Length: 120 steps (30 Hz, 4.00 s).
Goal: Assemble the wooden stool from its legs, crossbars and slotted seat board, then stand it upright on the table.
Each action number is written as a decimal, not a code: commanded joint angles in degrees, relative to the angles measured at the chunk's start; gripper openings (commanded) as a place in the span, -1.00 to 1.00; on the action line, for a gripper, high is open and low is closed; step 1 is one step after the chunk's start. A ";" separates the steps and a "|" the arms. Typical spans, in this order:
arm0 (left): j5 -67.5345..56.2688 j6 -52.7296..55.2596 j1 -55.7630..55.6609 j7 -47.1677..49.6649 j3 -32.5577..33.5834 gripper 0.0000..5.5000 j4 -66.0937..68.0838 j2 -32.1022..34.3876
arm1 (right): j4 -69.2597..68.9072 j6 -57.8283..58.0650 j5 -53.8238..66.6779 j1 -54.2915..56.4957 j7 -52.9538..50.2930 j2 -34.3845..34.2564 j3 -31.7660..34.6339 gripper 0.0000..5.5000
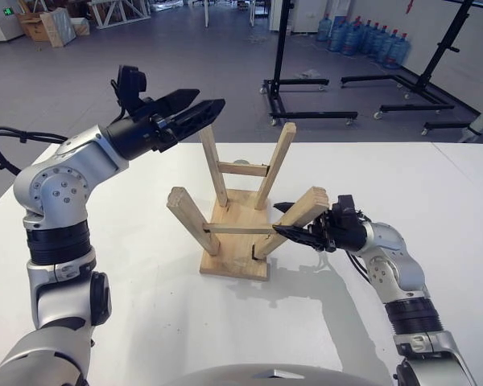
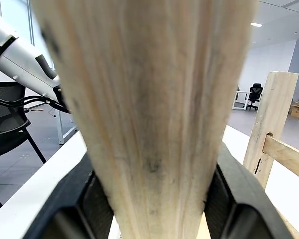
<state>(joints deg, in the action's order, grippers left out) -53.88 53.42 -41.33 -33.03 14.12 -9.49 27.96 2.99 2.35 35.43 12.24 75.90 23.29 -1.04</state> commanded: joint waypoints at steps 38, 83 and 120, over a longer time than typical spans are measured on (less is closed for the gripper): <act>-59.12 -6.19 -3.42 90.46 11.05 0.91 -2.45 -32.30 | 9.73 -2.64 -19.92 12.51 -28.40 -10.26 -7.96 -0.25; -58.10 -14.53 9.26 63.46 1.17 0.91 4.52 -24.71 | 10.59 -1.38 -20.41 13.42 -25.61 -12.49 -9.59 -0.25; -14.64 -11.65 -22.92 37.25 -3.35 0.91 11.74 7.89 | 5.47 7.12 -19.80 13.05 -25.72 -11.75 -10.48 -0.25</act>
<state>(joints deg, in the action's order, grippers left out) -81.65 42.64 -63.89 12.51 15.39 -0.66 26.17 10.07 7.10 14.34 27.29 48.82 10.04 -11.86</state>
